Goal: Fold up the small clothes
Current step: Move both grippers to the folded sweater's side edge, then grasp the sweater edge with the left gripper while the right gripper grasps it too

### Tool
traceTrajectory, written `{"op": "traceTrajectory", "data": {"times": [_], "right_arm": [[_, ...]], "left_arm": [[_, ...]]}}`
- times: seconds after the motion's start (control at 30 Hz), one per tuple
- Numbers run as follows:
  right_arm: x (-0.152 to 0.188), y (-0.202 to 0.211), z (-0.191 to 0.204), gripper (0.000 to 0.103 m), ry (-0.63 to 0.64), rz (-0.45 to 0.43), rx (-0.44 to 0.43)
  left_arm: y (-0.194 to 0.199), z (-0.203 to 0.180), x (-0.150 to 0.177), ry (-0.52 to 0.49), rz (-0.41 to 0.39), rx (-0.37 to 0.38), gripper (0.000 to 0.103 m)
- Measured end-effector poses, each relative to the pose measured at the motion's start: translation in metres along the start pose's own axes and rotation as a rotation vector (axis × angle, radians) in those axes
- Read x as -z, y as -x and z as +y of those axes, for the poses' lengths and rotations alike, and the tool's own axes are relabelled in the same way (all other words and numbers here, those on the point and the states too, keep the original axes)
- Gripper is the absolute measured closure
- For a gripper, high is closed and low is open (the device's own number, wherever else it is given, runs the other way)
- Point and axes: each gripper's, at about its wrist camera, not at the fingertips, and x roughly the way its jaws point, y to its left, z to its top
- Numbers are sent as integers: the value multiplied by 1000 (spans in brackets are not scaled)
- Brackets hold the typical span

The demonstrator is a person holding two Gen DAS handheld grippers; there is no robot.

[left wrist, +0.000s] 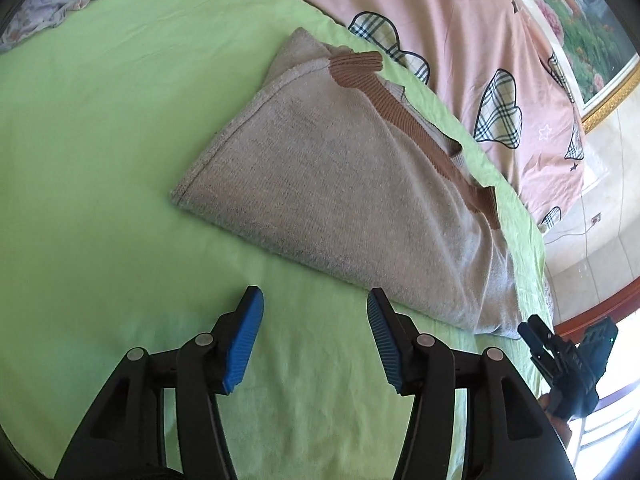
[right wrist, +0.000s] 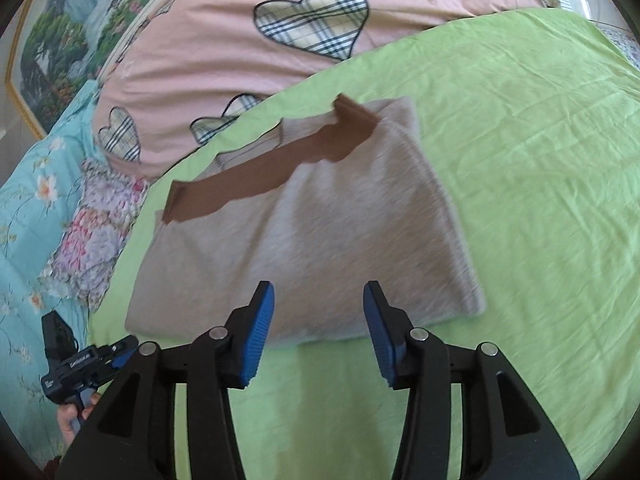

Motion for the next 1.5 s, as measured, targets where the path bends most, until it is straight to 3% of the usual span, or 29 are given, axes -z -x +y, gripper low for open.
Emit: {"op": "traceTrajectory", "data": {"times": [0.23,0.63,0.7,0.73,0.77,0.8,0.87,1.0,1.17,1.37,1.5], "right_arm": [[16,-5,18,53,29,37,-36],[17,-8,22,46,20,45,-47],[15,-9,20,45,14,44,-50],[14,-10,19,45,12,44,-52],[12,-11,17,45,9,43,-54],[10,-12,16,45,8,43,-56],[6,-14,13,45,6,43,-60],[-9,-18,2,45,2,29,-66],[-35,-25,-18,45,-29,33,-91],[-72,-45,-39,44,-104,74,-226],[-92,-70,-34,30,-112,133,-301]], "left_arm": [[-7,-1,-5,32,-16,9,39],[-36,9,-56,118,-114,-3,38],[-39,7,-63,119,-130,-20,42],[-40,5,-67,115,-143,-40,50],[-41,4,-69,107,-149,-53,75],[-44,1,-72,93,-147,-60,88],[-44,-8,-76,71,-153,-58,94],[-34,-45,-75,-50,-197,-51,96],[-25,-115,-67,-229,-217,25,96],[-54,-179,-41,-399,-145,95,96],[-87,-192,-24,-420,-61,101,96]]}}
